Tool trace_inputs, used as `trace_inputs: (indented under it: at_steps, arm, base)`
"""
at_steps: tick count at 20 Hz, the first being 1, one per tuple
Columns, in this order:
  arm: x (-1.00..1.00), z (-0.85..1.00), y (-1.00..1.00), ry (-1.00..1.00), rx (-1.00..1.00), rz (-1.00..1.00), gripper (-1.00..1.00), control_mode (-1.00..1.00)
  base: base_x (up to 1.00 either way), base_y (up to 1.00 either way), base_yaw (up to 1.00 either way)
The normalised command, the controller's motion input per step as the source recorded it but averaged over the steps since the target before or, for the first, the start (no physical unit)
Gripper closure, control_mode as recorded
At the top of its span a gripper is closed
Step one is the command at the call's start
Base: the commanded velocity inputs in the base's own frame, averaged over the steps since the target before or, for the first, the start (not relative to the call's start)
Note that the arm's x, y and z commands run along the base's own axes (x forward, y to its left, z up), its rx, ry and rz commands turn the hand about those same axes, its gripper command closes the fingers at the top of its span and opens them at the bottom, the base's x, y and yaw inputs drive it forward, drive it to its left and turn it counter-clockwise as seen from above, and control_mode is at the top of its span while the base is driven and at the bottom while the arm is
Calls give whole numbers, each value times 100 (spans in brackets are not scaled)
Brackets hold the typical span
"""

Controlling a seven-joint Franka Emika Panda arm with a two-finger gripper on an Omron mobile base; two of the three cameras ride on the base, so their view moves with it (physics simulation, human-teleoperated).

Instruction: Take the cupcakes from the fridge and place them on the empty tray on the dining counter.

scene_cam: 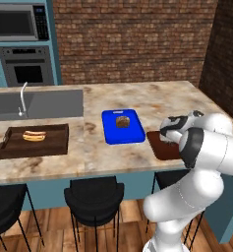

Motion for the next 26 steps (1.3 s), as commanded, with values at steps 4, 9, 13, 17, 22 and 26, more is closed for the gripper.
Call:
trace_inputs:
  at_steps: [4,9,13,17,22,26]
  arm:
    - [16,-27,0,0,0,0,100,-100]
    - [16,-23,0,0,0,0,100,-100]
    - [12,-27,0,0,0,0,100,-100]
    - [9,-28,0,0,0,0,100,-100]
    - [11,-27,0,1,0,0,100,-100]
    - [24,-29,0,1,0,0,-100,-100]
  base:
    - [0,0,0]
    - [0,0,0]
    - [0,0,0]
    - [0,0,0]
    - [0,0,0]
    - [0,0,0]
